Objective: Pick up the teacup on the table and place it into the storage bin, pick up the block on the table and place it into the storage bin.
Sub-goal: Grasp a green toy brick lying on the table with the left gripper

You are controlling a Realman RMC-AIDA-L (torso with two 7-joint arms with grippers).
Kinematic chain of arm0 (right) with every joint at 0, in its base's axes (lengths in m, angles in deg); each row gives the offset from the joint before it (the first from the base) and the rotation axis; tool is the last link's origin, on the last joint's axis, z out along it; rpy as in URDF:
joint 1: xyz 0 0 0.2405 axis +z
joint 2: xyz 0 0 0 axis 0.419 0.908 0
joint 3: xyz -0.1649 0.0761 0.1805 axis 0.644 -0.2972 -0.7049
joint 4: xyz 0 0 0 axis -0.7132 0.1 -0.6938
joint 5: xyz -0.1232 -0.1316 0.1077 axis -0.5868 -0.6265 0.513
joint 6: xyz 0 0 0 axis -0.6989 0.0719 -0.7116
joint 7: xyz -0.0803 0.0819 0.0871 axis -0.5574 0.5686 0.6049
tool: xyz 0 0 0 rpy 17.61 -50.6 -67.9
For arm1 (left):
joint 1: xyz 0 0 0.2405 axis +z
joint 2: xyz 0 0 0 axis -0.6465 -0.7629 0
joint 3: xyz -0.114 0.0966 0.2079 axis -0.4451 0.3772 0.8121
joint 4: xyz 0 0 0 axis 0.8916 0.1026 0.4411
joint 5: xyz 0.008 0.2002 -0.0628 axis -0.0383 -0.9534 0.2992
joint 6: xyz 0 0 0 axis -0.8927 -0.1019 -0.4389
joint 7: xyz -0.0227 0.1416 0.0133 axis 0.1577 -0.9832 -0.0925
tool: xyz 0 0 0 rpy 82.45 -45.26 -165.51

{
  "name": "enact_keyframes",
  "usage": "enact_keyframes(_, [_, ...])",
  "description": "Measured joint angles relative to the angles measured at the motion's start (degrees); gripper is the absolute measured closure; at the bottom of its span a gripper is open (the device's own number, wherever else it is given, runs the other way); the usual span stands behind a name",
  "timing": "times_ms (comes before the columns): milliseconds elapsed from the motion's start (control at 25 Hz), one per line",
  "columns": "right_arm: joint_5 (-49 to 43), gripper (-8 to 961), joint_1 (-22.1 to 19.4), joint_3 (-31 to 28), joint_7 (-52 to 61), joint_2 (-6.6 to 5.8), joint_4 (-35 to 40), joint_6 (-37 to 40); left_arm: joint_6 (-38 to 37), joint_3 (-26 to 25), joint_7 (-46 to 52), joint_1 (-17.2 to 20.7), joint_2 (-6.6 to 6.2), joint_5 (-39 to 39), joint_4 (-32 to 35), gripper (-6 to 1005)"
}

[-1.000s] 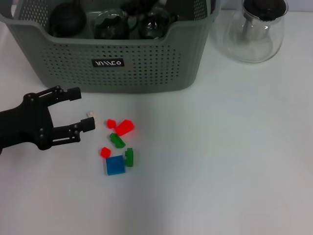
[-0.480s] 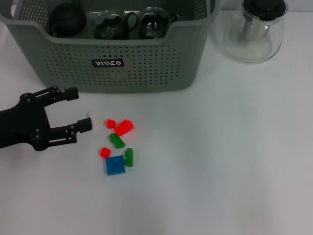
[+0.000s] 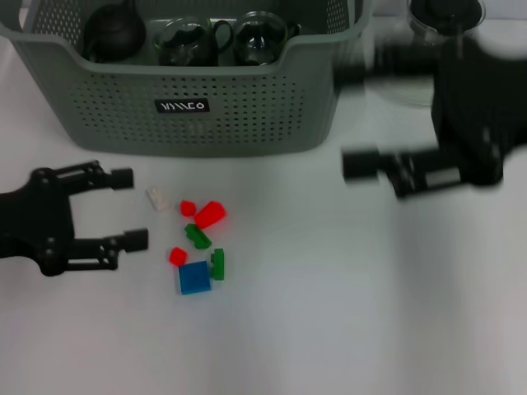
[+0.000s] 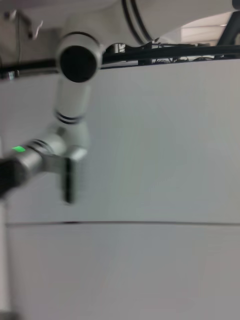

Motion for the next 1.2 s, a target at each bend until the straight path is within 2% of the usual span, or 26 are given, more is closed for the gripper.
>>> enact_keyframes(120, [-6.0,129,0.7,-2.1,-1.9,-1.00,-10.9,2.4,0.3,4.8,5.4,-0.9,1.19,-2.7,6.9,153])
enact_keyframes(240, [-13.9,129,2.6,-4.8,-2.7,-2.85,-21.6,2.4,0.7,8.9,10.3,-2.9,2.65,-6.3,13.7,153])
enact_keyframes(400, [-21.9,129,5.1,-8.2,-3.1,-5.22,-30.7,2.3,0.8,14.1,16.1,-7.7,4.56,-13.5,21.5,154])
enact_keyframes(480, [-24.3,129,5.8,-8.7,-3.2,-5.95,-33.2,2.3,1.3,17.3,19.4,-10.5,5.52,-17.7,24.4,154])
enact_keyframes(600, [-26.6,129,6.2,-9.1,-2.8,-6.22,-34.6,2.2,2.2,23.7,23.9,-14.6,6.37,-23.6,27.3,154])
enact_keyframes(840, [-29.0,129,5.8,-11.3,-1.8,-6.01,-34.9,1.7,4.2,38.8,32.4,-20.2,6.54,-28.7,28.1,155])
enact_keyframes(1200, [-29.3,129,5.8,-12.0,-2.4,-6.22,-36.5,-0.6,16.3,59.6,43.5,-20.7,6.77,-32.7,29.0,153])
